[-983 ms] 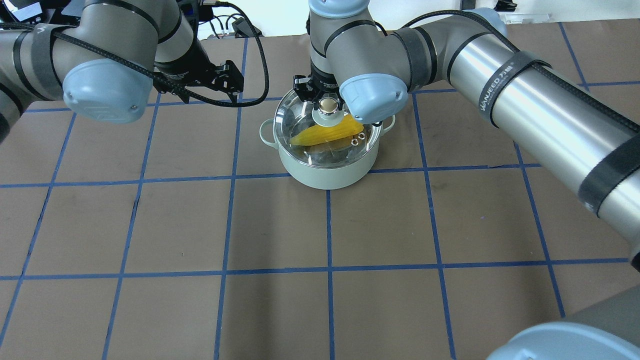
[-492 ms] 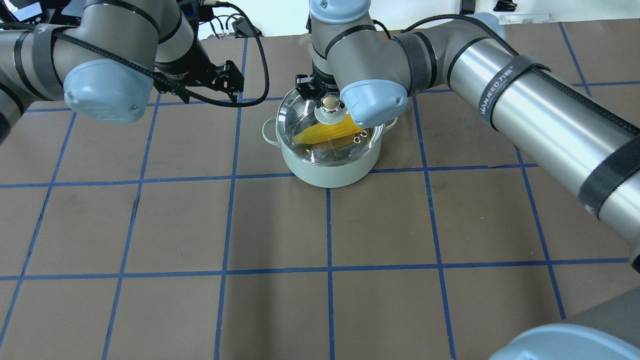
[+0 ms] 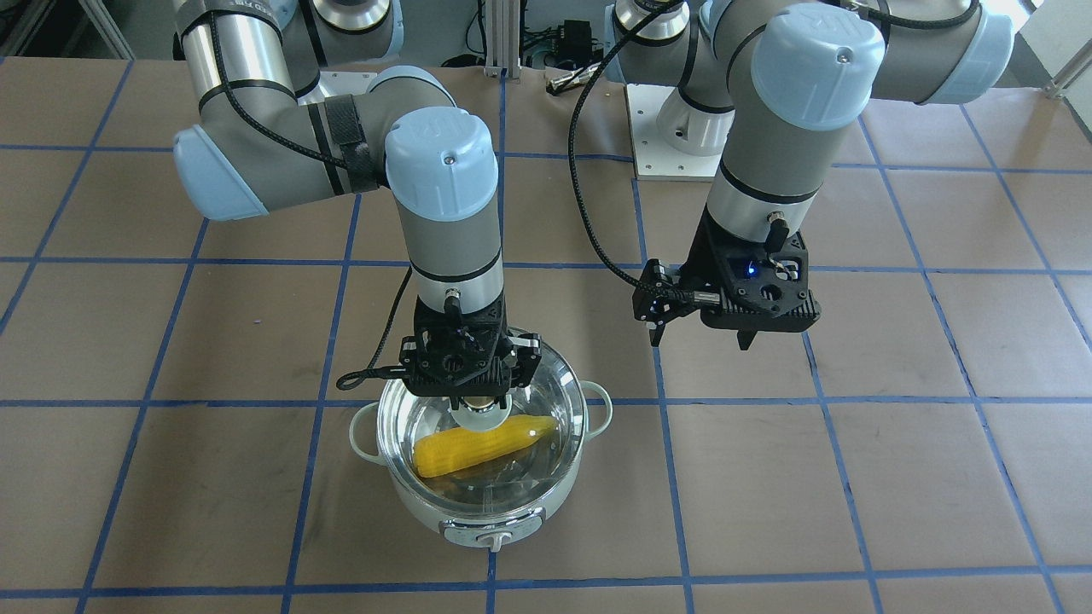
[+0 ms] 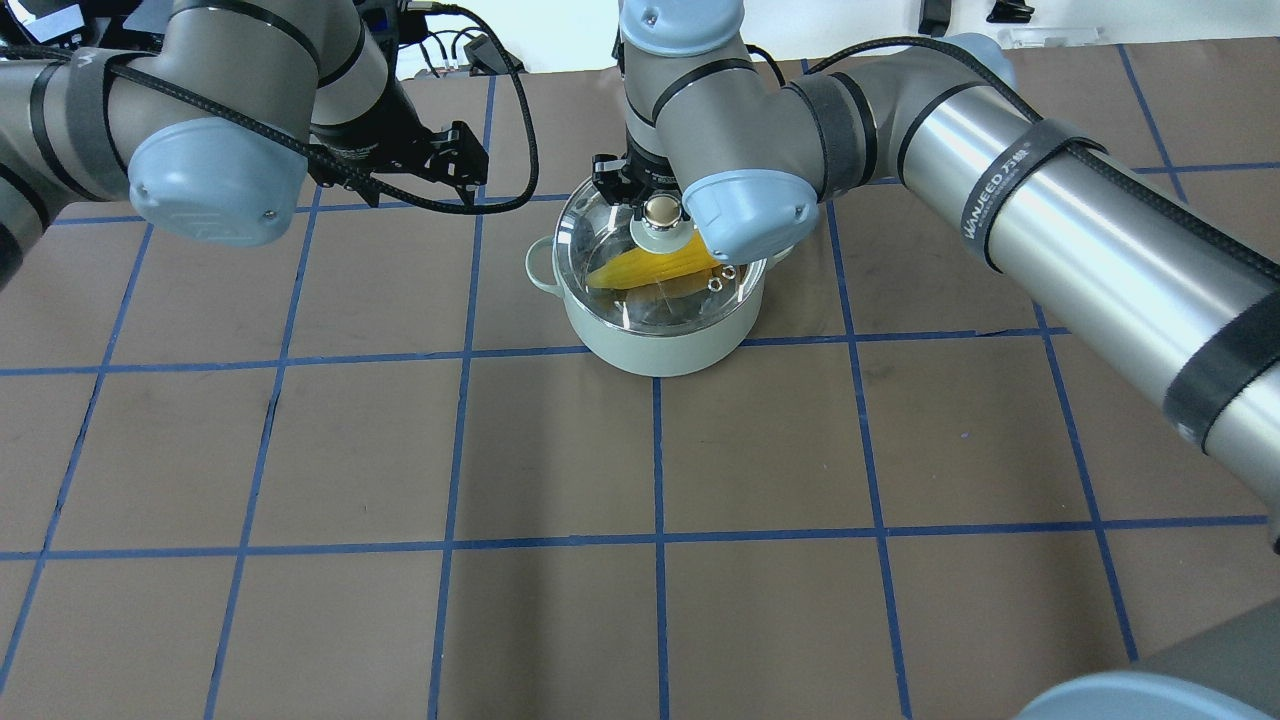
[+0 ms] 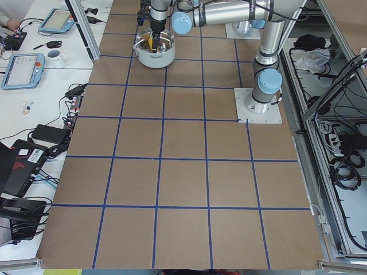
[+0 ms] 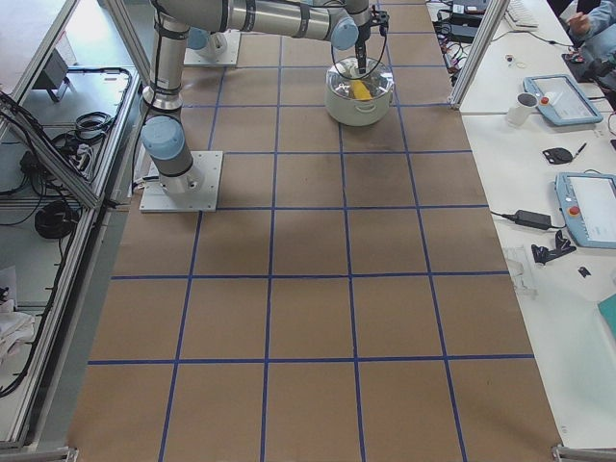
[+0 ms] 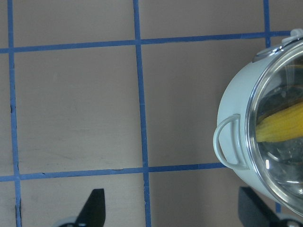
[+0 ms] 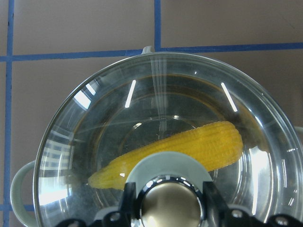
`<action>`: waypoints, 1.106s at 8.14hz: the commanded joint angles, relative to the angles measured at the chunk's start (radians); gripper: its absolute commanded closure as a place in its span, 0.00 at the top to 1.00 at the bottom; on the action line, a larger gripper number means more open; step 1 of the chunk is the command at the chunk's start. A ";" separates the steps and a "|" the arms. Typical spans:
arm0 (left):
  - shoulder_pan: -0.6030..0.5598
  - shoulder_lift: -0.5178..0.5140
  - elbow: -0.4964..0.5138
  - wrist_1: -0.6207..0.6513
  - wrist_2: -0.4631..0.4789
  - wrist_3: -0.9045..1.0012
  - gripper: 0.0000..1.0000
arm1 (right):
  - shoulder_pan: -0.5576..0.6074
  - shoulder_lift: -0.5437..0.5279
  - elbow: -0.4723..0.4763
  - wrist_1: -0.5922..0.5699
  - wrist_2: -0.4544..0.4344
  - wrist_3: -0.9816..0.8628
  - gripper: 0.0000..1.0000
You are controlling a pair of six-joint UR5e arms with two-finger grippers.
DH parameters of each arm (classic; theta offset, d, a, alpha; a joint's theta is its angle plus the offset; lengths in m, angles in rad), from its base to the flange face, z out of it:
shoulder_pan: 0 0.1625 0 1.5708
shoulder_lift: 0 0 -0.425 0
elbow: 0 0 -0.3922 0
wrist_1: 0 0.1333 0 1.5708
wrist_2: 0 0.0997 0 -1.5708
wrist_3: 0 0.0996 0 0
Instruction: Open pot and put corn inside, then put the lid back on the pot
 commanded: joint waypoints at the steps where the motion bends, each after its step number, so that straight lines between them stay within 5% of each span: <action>1: 0.001 0.001 0.001 -0.011 0.000 0.000 1.00 | 0.000 0.003 0.004 -0.003 0.005 0.000 0.94; 7: 0.003 0.000 0.001 -0.011 0.000 0.000 1.00 | -0.026 -0.064 -0.007 0.019 0.054 -0.008 1.00; 9: 0.003 0.000 0.000 -0.011 0.000 0.000 1.00 | -0.084 -0.175 0.006 0.193 0.057 -0.043 1.00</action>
